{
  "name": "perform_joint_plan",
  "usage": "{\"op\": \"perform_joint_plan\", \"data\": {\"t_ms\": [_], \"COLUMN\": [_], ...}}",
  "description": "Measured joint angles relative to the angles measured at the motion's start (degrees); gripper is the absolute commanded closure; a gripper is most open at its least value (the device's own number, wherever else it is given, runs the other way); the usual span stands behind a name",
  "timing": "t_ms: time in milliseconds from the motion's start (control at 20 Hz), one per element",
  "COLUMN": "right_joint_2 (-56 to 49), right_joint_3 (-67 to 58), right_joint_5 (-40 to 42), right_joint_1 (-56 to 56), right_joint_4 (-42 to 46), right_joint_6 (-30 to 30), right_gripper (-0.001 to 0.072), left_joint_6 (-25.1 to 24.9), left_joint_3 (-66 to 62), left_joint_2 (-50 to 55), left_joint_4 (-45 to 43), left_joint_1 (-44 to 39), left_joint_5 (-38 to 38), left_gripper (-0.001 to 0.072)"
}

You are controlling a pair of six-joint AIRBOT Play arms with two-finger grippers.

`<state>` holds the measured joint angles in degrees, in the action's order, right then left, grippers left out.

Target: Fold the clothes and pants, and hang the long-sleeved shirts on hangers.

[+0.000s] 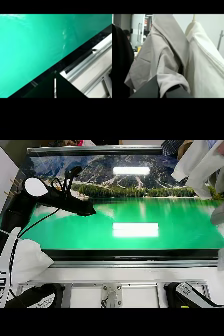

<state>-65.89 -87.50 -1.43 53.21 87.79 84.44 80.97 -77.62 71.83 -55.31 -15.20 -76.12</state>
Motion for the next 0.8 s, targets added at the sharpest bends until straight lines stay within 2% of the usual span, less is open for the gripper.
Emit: {"op": "perform_joint_plan", "data": {"t_ms": [250, 650, 750, 800], "right_joint_2": [-0.72, -1.20, -1.20, -1.14], "right_joint_3": [-0.02, -0.13, -0.09, -0.09], "right_joint_5": [0.55, -6.84, -8.72, -9.22], "right_joint_1": [3.06, 5.55, 5.66, 5.68], "right_joint_4": [-1.53, -1.92, -1.97, -1.97], "right_joint_6": [1.01, 1.29, 1.31, 1.31], "right_gripper": [0.0707, 0.0703, 0.0678, 0.0543], "left_joint_6": [0.02, 0.63, 0.63, 0.66], "left_joint_3": [0.00, 0.00, 0.00, 0.00], "left_joint_2": [0.00, 0.00, 0.00, 0.00], "left_joint_4": [0.00, 0.00, 0.00, 0.00], "left_joint_1": [0.00, 0.00, 0.00, 0.00], "left_joint_5": [-0.79, -1.68, -1.90, -1.97], "left_gripper": [0.0692, 0.0692, 0.0692, 0.0692]}}
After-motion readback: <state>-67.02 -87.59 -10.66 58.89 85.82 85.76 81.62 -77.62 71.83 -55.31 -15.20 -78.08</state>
